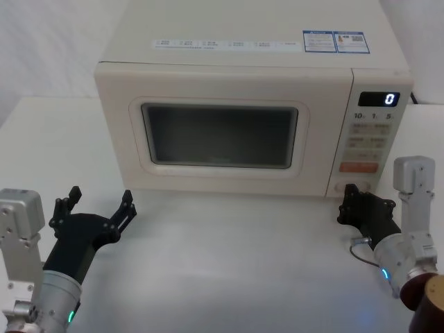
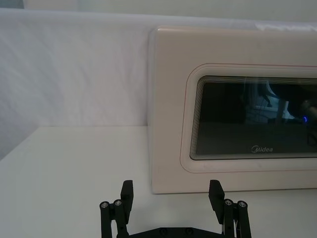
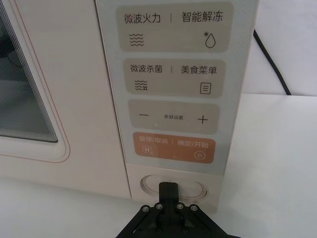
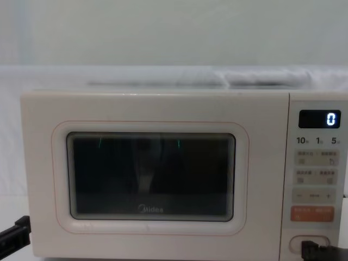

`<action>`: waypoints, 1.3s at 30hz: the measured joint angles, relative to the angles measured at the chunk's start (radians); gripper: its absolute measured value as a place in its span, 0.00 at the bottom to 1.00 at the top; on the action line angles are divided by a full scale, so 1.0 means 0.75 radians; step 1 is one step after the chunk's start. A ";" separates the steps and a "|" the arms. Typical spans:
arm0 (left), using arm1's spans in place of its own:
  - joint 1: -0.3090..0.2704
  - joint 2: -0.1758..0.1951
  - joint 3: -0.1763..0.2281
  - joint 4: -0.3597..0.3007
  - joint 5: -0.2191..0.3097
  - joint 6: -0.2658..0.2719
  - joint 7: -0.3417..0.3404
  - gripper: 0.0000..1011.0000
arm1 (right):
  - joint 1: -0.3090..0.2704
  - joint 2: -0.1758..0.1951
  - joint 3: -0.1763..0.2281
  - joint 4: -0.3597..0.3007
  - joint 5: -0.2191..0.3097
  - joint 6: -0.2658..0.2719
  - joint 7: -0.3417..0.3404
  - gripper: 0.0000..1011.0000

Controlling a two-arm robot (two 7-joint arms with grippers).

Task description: Press the button to open the microwave door with one hand; close the microwave door with the other hand.

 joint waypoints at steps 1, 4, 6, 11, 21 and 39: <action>0.000 0.000 0.000 0.000 0.000 0.000 0.000 0.99 | 0.002 -0.002 0.001 0.003 -0.001 -0.003 0.000 0.00; 0.000 0.000 0.000 0.000 0.000 0.000 0.000 0.99 | 0.003 -0.005 0.003 0.005 -0.002 -0.009 -0.001 0.00; 0.000 0.000 0.000 0.000 0.000 0.000 0.000 0.99 | 0.004 -0.007 0.004 0.006 -0.002 -0.011 -0.002 0.00; 0.000 0.000 0.000 0.000 0.000 0.000 0.000 0.99 | 0.004 -0.010 0.011 0.005 -0.003 -0.022 -0.003 0.00; 0.000 0.000 0.000 0.000 0.000 0.000 0.000 0.99 | 0.005 -0.009 0.029 -0.001 -0.003 -0.029 -0.005 0.00; 0.000 0.000 0.000 0.000 0.000 0.000 0.000 0.99 | 0.043 -0.022 0.034 0.057 -0.004 -0.045 -0.009 0.00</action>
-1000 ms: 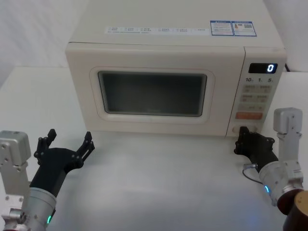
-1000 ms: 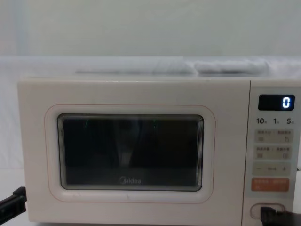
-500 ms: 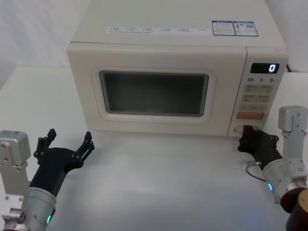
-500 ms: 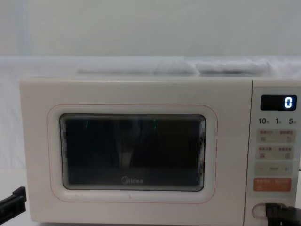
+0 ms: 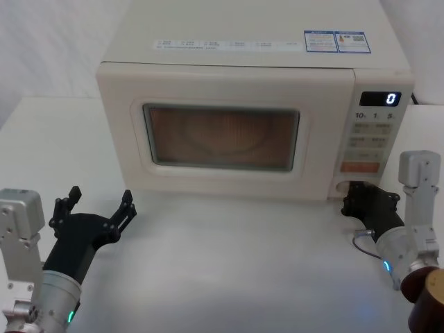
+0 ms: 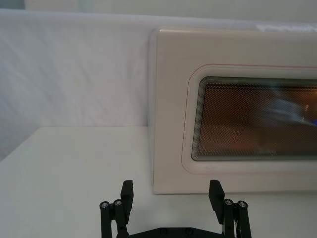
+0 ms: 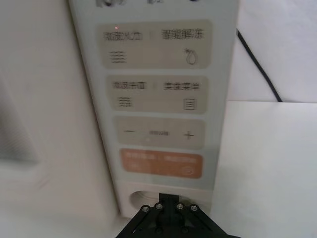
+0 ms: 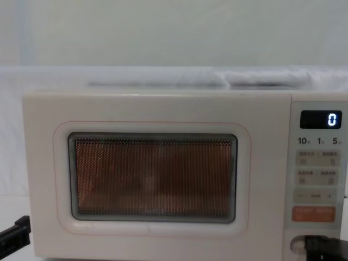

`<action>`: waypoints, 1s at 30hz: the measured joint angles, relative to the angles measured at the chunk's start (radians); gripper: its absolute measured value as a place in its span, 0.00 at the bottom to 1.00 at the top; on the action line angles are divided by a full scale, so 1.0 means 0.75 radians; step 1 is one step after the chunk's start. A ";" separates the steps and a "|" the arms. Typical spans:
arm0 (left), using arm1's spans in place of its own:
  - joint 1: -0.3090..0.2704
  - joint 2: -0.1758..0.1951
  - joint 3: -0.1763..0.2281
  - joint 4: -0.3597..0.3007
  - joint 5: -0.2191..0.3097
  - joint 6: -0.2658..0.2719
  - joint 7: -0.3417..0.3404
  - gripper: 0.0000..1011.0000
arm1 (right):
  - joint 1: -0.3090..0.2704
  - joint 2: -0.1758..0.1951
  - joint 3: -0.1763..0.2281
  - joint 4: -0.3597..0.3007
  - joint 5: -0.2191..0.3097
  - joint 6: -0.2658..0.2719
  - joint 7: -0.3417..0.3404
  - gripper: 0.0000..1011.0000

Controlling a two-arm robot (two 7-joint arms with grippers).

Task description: Press the button to open the microwave door with one hand; close the microwave door with the other hand.

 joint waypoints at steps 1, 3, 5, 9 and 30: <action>0.000 0.000 0.000 0.000 0.000 0.000 0.000 0.99 | 0.003 -0.001 0.001 0.007 0.000 -0.003 -0.002 0.00; 0.000 0.000 0.000 0.000 0.000 0.000 0.000 0.99 | 0.006 -0.003 0.001 0.013 0.000 -0.007 -0.002 0.00; 0.000 0.000 0.000 0.000 0.000 0.000 0.000 0.99 | 0.010 -0.006 0.000 0.023 -0.001 -0.012 -0.002 0.00; 0.000 0.000 0.000 0.000 0.000 0.000 0.000 0.99 | 0.016 -0.011 0.000 0.037 -0.001 -0.018 -0.004 0.00; 0.000 0.000 0.000 0.000 0.000 0.000 0.001 0.99 | -0.085 -0.003 0.006 -0.088 -0.005 0.008 -0.010 0.00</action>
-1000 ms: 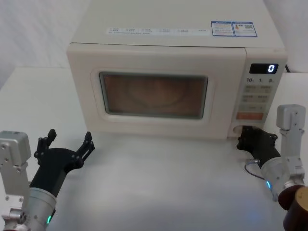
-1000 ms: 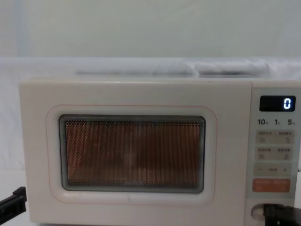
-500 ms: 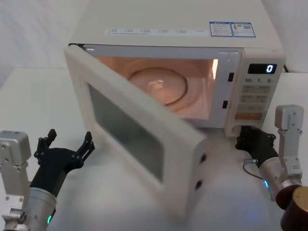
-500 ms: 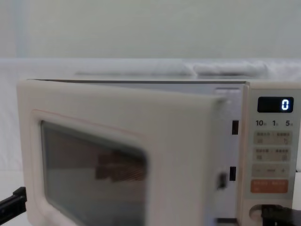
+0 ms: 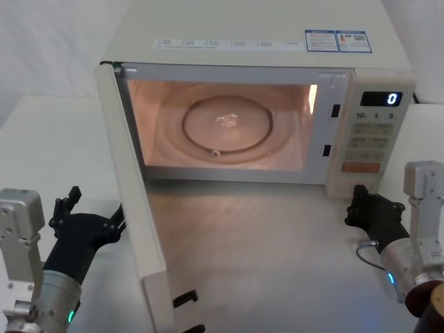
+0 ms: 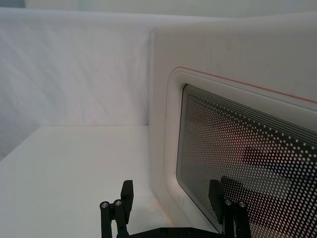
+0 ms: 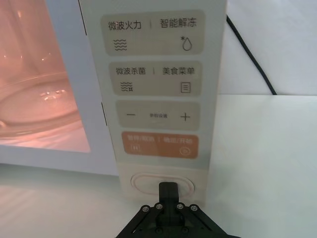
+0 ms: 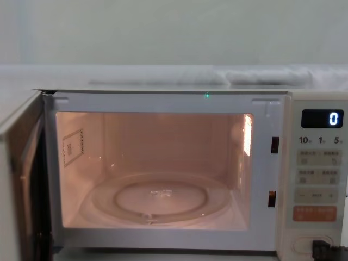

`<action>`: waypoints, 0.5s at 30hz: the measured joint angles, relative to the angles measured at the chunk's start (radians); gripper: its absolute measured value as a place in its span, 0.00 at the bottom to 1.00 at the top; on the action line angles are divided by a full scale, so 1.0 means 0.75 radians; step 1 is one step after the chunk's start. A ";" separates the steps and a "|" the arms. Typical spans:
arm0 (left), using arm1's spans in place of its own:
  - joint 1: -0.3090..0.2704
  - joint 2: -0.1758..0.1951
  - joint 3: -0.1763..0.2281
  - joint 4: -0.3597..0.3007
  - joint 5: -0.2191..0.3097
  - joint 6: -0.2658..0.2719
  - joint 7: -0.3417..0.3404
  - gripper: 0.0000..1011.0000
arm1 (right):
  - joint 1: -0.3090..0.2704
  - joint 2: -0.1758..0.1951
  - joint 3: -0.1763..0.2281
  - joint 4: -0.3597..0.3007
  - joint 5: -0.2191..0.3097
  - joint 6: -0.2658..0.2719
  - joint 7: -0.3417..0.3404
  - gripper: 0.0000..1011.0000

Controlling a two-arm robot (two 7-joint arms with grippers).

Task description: Press the button to open the microwave door with one hand; close the microwave door with the other hand.

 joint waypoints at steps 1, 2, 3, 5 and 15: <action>0.000 0.000 0.000 0.000 0.000 0.000 -0.001 0.99 | -0.011 0.001 0.000 -0.013 0.000 0.003 0.000 0.00; 0.000 0.000 0.000 0.000 0.000 0.000 -0.001 0.99 | -0.017 0.002 0.001 -0.020 0.000 0.004 0.000 0.00; 0.000 0.000 0.000 0.000 0.000 0.000 -0.001 0.99 | -0.027 0.004 0.002 -0.032 0.000 0.007 0.000 0.00; 0.000 0.000 0.000 0.000 0.000 0.000 -0.001 0.99 | -0.035 0.005 0.002 -0.042 0.000 0.011 0.001 0.00; 0.000 0.000 0.000 0.000 0.000 0.000 -0.001 0.99 | -0.086 0.019 0.004 -0.119 0.000 0.031 0.007 0.00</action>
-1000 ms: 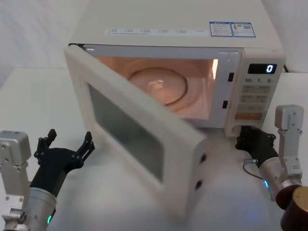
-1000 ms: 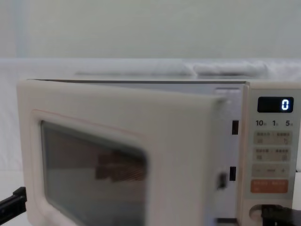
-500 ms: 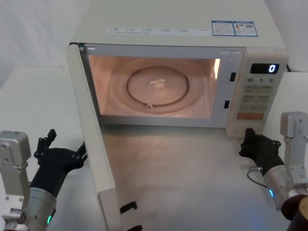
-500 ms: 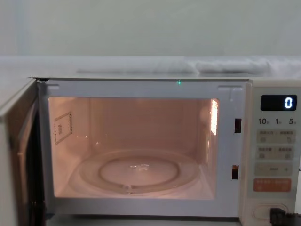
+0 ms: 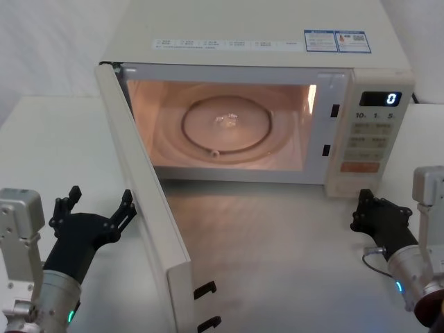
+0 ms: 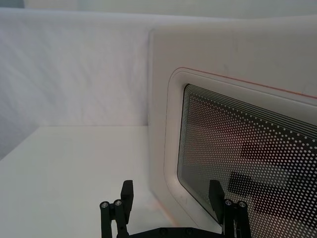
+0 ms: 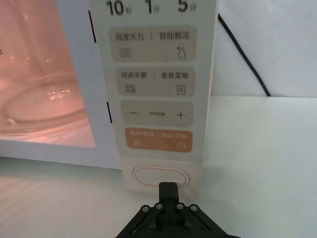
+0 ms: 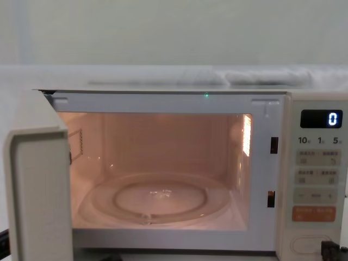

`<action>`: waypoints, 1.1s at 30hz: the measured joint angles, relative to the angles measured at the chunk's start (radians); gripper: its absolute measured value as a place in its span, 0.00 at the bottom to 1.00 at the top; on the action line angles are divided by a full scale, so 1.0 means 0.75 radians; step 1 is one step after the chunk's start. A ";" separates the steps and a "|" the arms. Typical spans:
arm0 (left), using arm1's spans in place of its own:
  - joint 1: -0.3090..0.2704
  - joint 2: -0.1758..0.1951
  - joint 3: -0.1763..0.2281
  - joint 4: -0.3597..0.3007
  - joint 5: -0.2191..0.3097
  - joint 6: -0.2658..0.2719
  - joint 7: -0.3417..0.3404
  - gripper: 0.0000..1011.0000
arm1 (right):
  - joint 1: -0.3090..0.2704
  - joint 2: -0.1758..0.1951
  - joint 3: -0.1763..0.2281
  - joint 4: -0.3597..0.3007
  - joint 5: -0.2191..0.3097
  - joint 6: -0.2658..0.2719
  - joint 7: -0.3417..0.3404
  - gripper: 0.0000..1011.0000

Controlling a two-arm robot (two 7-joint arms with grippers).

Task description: Press the button to open the microwave door with one hand; close the microwave door with the other hand.

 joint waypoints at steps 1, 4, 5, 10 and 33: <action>0.000 0.000 0.000 0.000 0.000 0.000 0.000 0.99 | -0.007 0.003 0.001 -0.014 0.000 0.004 0.002 0.00; 0.000 0.000 0.000 0.000 0.000 0.000 0.000 0.99 | -0.018 0.010 0.002 -0.036 0.000 0.011 0.006 0.00; 0.000 0.000 0.000 0.000 0.000 0.000 0.000 0.99 | -0.024 0.015 0.003 -0.051 0.000 0.015 0.008 0.00; 0.000 0.000 0.000 0.000 0.000 0.000 0.000 0.99 | -0.041 0.030 0.011 -0.091 0.000 0.026 0.013 0.00; 0.000 0.000 0.000 0.000 0.000 0.000 0.000 0.99 | -0.120 0.132 0.168 -0.289 0.025 0.053 0.023 0.00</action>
